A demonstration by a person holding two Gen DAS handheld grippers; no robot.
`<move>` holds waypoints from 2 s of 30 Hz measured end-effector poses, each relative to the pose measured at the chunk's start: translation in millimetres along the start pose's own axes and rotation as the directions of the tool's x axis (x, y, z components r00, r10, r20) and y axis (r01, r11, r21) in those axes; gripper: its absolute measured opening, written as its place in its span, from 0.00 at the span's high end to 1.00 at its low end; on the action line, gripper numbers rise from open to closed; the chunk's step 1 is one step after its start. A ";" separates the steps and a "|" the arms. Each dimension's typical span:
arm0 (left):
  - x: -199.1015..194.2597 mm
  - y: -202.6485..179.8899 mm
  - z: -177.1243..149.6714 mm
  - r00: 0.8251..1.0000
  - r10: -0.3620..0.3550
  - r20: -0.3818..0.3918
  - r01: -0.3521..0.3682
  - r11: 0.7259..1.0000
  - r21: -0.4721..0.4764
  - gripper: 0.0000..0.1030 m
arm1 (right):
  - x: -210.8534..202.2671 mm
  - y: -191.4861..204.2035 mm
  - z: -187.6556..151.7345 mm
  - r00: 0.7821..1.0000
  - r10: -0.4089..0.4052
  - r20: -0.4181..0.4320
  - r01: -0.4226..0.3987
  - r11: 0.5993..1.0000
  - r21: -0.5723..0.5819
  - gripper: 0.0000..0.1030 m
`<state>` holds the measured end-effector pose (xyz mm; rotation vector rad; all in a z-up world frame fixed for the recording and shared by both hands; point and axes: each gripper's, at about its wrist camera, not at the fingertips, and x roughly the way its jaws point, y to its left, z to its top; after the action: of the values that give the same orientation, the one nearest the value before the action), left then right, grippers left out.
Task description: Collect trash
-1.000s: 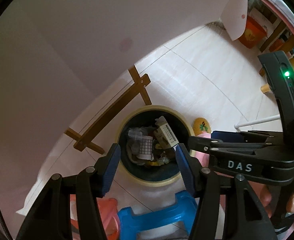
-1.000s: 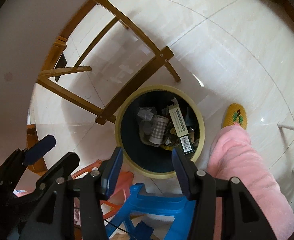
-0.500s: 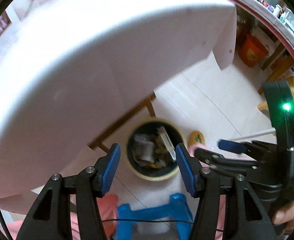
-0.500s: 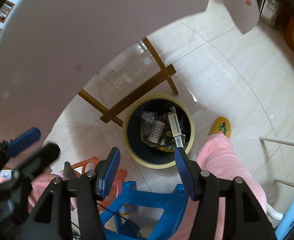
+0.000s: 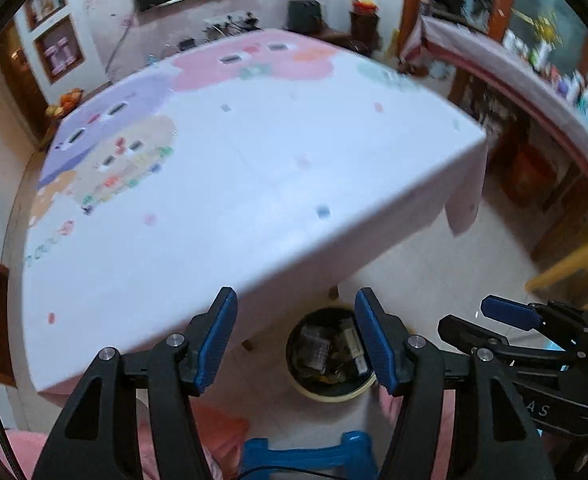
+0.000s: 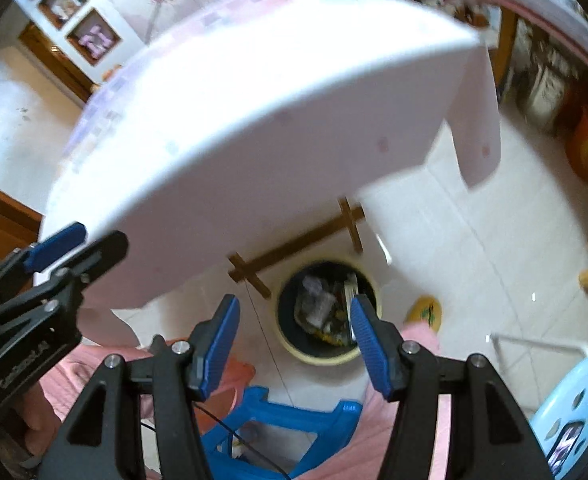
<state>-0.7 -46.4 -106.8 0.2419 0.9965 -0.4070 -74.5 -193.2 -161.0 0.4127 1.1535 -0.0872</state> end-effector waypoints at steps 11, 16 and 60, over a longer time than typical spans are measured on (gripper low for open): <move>-80.3 24.8 29.4 0.987 0.111 0.116 -0.093 0.984 -0.149 0.36 | -83.2 49.5 51.3 0.978 0.076 0.196 -0.052 0.991 -0.125 0.43; -95.1 30.7 31.2 0.978 0.148 0.146 -0.114 0.969 -0.219 0.32 | -107.9 69.0 62.7 0.960 0.098 0.262 -0.048 0.981 -0.190 0.43; -95.3 26.3 19.7 0.979 0.168 0.113 -0.130 0.949 -0.289 0.31 | -128.6 74.3 68.8 0.942 0.104 0.319 -0.037 0.977 -0.210 0.43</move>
<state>-19.6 -9.2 -15.1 0.0319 0.8825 -0.1383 -47.0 -167.9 -1.7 0.2469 0.8068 0.0243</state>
